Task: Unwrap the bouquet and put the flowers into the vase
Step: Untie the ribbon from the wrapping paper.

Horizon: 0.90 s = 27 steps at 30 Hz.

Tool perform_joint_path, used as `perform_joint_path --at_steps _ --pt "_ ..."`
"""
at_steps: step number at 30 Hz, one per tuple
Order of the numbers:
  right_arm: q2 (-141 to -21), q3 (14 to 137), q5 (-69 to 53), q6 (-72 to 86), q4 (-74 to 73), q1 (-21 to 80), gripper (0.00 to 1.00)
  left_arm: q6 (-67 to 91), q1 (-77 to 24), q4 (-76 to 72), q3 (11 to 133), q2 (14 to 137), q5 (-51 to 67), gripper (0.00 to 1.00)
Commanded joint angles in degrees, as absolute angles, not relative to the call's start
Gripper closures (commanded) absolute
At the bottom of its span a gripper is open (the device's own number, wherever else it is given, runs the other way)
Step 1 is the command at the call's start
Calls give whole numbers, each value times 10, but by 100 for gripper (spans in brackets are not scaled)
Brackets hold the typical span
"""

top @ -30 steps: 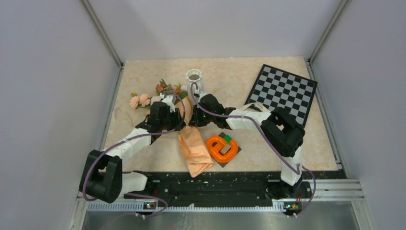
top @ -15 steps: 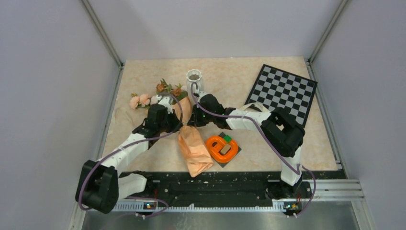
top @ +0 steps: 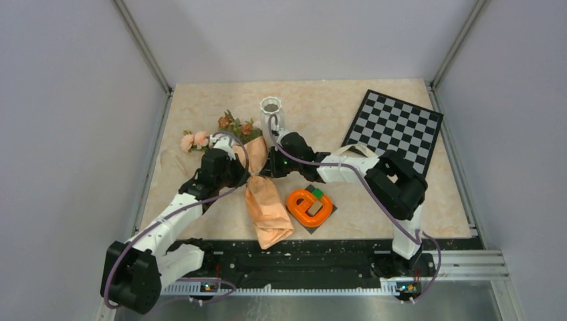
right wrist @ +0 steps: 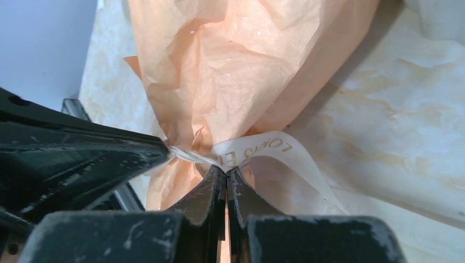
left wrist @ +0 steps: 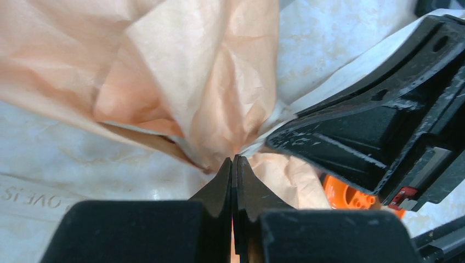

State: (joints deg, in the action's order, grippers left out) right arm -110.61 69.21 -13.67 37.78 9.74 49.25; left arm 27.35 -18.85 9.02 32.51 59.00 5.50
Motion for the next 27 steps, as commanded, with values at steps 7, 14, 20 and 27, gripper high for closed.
perform_joint_path --at_steps 7,14,20,27 --pt "-1074 667 -86 373 84 473 100 292 -174 171 325 571 -25 100" --pt "-1070 663 -109 365 102 472 100 279 -173 148 327 563 53 99" --pt "-1031 649 -88 332 92 472 71 258 -173 132 341 565 111 62" --pt "-969 604 -95 236 129 473 54 322 -173 140 351 588 55 52"
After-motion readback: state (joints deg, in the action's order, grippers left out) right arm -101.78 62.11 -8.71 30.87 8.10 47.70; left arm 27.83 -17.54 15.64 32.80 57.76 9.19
